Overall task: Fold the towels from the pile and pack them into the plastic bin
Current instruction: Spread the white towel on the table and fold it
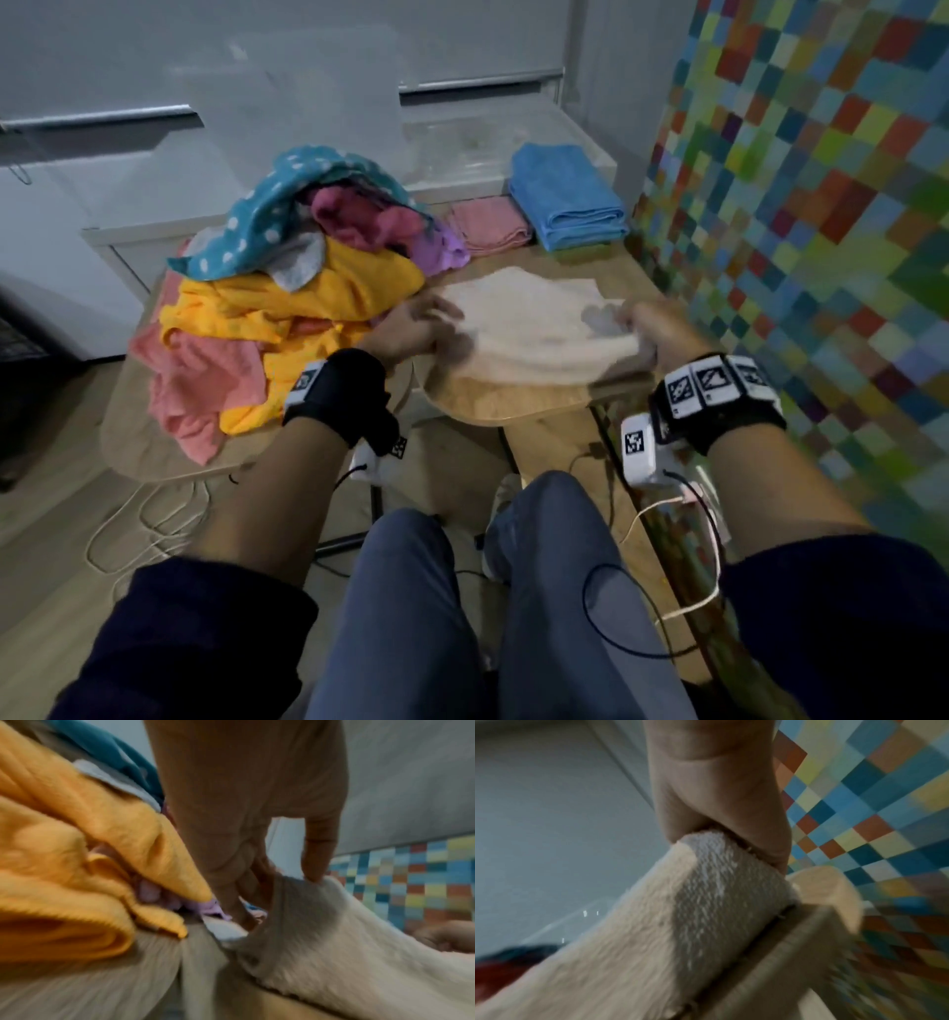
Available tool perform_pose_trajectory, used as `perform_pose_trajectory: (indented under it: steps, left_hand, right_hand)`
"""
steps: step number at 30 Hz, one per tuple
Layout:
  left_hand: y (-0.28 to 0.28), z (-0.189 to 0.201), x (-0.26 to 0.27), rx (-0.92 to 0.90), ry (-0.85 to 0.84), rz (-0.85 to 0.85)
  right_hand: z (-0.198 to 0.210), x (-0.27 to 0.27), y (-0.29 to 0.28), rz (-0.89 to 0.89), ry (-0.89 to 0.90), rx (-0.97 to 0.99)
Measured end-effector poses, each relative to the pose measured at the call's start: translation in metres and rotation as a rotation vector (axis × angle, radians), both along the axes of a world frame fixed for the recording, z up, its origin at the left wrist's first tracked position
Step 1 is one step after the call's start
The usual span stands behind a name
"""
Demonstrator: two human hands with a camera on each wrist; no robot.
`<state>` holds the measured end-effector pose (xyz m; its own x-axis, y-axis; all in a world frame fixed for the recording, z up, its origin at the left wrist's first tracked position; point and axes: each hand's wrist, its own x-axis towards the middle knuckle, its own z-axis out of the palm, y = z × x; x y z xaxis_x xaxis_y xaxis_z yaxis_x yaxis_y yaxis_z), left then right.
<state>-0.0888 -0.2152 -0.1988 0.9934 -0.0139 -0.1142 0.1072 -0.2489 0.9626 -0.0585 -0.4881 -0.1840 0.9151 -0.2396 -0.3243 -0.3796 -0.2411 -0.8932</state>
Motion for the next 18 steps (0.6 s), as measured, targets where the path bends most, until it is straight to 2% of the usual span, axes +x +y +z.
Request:
perform_pose_trajectory:
  steps: [2, 3, 5, 7, 9, 11, 14, 18]
  left_hand:
    - [-0.003, -0.015, -0.006, 0.206, 0.126, -0.125]
    - [-0.004, -0.018, -0.007, 0.252, 0.148, -0.143]
    - [-0.005, -0.016, -0.007, 0.347, 0.117, -0.122]
    - [-0.003, -0.013, -0.001, 0.536, 0.014, -0.057]
    - [-0.001, -0.012, 0.007, 0.693, -0.073, 0.048]
    - [-0.001, -0.013, 0.018, 0.740, -0.044, 0.122]
    - [-0.006, -0.017, 0.033, 0.819, 0.067, 0.120]
    - [-0.011, -0.021, 0.047, 0.861, 0.132, 0.161]
  right_hand:
    - [-0.022, -0.004, -0.003, 0.181, -0.004, -0.250]
    - [-0.026, -0.004, -0.005, 0.253, -0.003, -0.357]
    - [-0.025, 0.000, -0.005, 0.310, -0.004, -0.498]
    - [-0.021, 0.006, -0.003, 0.289, -0.067, -0.602]
    - [-0.018, 0.017, -0.002, 0.208, -0.169, -0.644]
    - [-0.016, 0.027, -0.001, 0.145, -0.186, -0.646]
    - [-0.021, 0.038, 0.000, 0.178, -0.071, -0.695]
    - [-0.026, 0.049, 0.006, 0.229, -0.008, -0.777]
